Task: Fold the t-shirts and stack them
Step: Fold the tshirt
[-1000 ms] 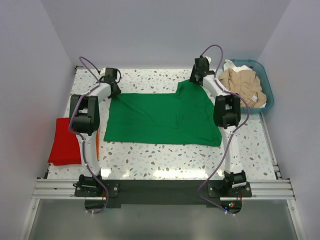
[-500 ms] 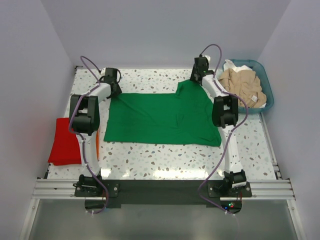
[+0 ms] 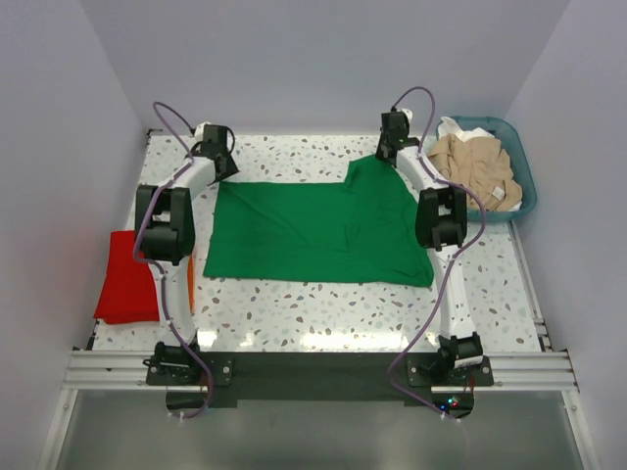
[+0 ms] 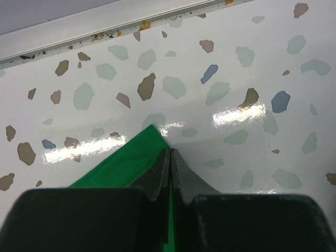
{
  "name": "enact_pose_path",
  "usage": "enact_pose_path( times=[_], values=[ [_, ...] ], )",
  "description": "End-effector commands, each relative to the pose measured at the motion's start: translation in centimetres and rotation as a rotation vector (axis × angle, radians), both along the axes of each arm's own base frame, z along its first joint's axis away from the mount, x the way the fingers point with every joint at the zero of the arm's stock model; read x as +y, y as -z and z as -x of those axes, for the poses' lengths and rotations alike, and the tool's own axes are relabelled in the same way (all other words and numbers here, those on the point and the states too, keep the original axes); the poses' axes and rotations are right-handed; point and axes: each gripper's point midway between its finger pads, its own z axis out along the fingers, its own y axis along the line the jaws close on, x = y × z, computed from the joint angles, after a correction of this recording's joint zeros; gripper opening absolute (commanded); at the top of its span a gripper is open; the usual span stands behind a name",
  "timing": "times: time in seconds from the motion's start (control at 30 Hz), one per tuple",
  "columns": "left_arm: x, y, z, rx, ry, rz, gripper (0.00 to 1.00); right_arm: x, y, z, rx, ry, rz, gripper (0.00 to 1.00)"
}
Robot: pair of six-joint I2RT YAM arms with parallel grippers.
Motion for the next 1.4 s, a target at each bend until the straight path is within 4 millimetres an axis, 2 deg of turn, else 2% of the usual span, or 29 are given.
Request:
enact_pose_path(
  times=[0.0,0.17,0.2,0.23,0.5,0.73,0.9,1.17,1.37],
  values=[
    [1.0,-3.5,-1.9,-0.079,-0.010,-0.020,0.56,-0.5,-0.2,0.7,0.025,0.007,0.005,0.01],
    [1.2,-2.8,-2.1,-0.056,-0.012,-0.034,0.55,-1.2,-1.0,0.8,0.011,0.030,-0.001,0.00],
    [1.2,-2.7,-2.3,-0.055,-0.014,-0.034,0.54,-1.4,-0.6,1.1,0.020,0.035,-0.001,0.00],
    [1.2,-2.5,-2.2,-0.050,-0.013,-0.036,0.53,-1.5,-1.3,1.1,0.009,0.039,-0.005,0.00],
    [1.1,-0.8,-1.9,-0.010,-0.008,-0.034,0.47,-2.9,-3.3,1.2,-0.022,0.071,-0.014,0.00],
    [0.9,0.0,-1.4,0.012,-0.005,-0.030,0.43,-3.9,-4.4,1.4,-0.038,0.089,-0.047,0.00],
    [0.8,0.6,-1.1,0.030,-0.003,-0.026,0.39,-3.9,-5.1,1.5,-0.048,0.088,-0.060,0.00],
    [0.6,1.4,-0.7,0.051,0.000,-0.027,0.37,-4.0,-7.0,1.5,-0.078,0.089,-0.087,0.00],
    [0.5,2.1,-0.4,0.068,0.001,-0.024,0.31,-3.9,-8.4,1.5,-0.105,0.084,-0.107,0.00]
  ],
)
